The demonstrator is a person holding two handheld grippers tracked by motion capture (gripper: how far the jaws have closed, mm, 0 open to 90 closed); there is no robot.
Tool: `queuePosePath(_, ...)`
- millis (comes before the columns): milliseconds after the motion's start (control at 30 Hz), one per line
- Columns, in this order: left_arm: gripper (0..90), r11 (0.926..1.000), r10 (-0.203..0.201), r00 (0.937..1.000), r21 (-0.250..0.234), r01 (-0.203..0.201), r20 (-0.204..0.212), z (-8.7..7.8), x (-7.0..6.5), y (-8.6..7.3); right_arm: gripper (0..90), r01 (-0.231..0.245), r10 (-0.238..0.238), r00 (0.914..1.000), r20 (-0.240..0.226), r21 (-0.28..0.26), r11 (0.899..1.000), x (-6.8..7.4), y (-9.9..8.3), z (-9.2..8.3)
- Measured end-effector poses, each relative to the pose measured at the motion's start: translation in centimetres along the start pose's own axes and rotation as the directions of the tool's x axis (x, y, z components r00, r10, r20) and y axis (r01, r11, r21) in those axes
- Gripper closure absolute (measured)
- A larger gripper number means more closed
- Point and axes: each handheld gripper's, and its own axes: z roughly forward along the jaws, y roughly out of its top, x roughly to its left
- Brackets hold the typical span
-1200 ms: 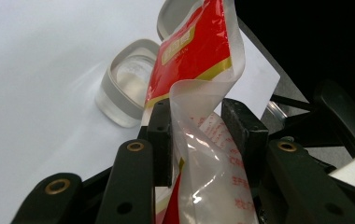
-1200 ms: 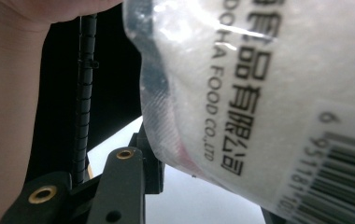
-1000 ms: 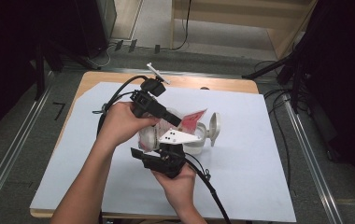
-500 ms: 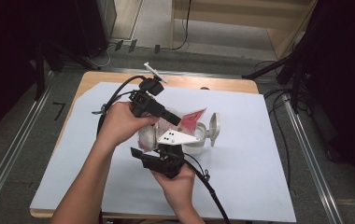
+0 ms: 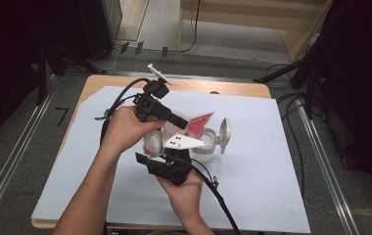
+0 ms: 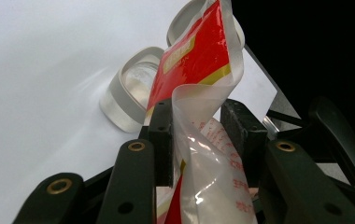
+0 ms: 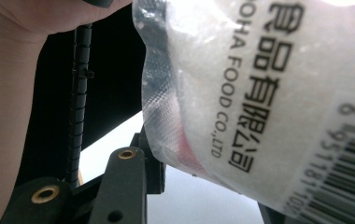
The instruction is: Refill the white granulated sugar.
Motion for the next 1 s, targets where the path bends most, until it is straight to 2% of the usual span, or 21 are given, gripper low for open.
queuePosePath(1000,67.2,0.9998,0.018,0.9998,-0.009,-0.018,-0.011,0.07,-0.36,-0.17,63.7,-0.004,0.004,1.0,-0.004,-0.004,1.0,0.09,-0.15,0.0)
